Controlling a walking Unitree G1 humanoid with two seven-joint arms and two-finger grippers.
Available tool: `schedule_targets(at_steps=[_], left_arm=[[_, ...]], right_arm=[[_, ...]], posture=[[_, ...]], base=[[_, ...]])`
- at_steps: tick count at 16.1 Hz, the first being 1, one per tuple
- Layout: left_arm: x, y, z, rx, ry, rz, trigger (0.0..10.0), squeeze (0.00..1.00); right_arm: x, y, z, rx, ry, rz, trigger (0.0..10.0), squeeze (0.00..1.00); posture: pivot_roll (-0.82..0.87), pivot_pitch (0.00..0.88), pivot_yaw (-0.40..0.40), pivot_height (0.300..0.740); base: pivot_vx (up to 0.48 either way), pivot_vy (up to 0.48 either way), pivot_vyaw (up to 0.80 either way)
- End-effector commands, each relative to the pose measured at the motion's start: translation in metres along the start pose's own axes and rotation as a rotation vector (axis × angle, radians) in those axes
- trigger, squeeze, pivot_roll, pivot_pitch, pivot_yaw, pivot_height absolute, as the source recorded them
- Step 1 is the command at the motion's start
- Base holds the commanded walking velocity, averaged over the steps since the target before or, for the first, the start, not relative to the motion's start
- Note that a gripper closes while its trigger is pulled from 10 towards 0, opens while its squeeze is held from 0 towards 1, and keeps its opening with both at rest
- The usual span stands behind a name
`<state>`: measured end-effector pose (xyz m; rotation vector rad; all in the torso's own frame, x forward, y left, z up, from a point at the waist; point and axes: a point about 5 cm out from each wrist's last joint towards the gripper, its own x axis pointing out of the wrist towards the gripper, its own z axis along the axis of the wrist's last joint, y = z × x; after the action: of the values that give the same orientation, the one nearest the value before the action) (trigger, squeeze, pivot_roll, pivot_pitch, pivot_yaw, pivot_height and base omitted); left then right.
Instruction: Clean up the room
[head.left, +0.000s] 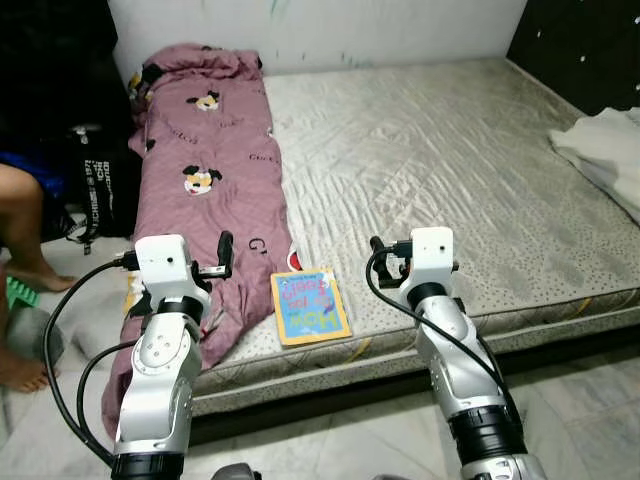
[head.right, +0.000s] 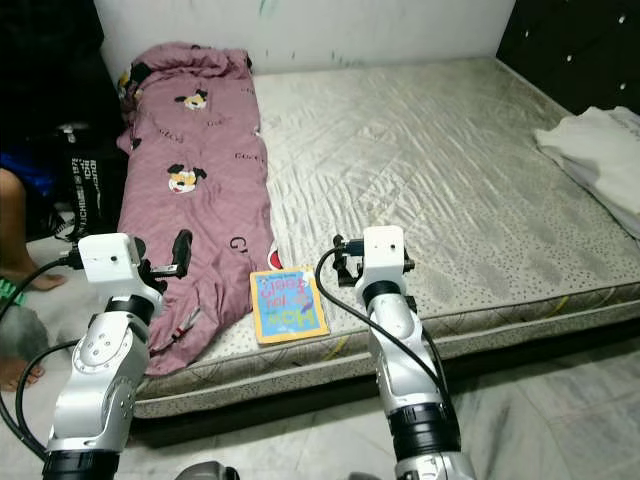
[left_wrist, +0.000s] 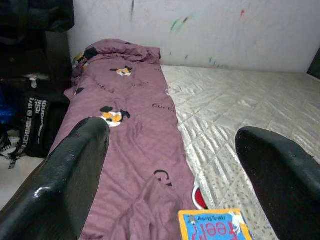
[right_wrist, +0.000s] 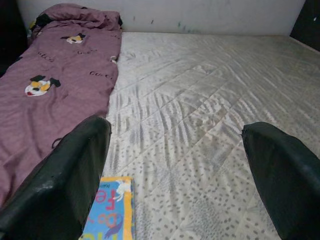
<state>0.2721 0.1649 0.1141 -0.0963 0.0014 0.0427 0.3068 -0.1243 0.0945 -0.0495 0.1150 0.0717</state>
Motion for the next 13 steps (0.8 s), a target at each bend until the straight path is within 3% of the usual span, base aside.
schedule_targets(at_steps=[1,10,13], left_arm=[[-0.0002,-0.0005,0.0050,0.004,-0.021,-0.014,10.0,0.00],[0.0007,-0.0009,0.0046,0.002,-0.015,-0.016,10.0,0.00],[0.0013,-0.0011,0.0036,0.009,-0.010,-0.007,10.0,0.00]], right_arm=[[0.0001,0.0013,0.0031,-0.002,-0.009,0.004,10.0,0.00],[0.0013,0.0017,0.0034,-0.002,-0.009,0.004,10.0,0.00],[0.0014,0.0015,0.0033,0.000,-0.008,0.002,10.0,0.00]], posture=[[0.04,0.000,0.004,0.740],[0.04,0.000,0.004,0.740],[0.04,0.000,0.004,0.740]], base=[[0.352,0.000,0.00],[0.375,0.000,0.00],[0.097,0.000,0.00]])
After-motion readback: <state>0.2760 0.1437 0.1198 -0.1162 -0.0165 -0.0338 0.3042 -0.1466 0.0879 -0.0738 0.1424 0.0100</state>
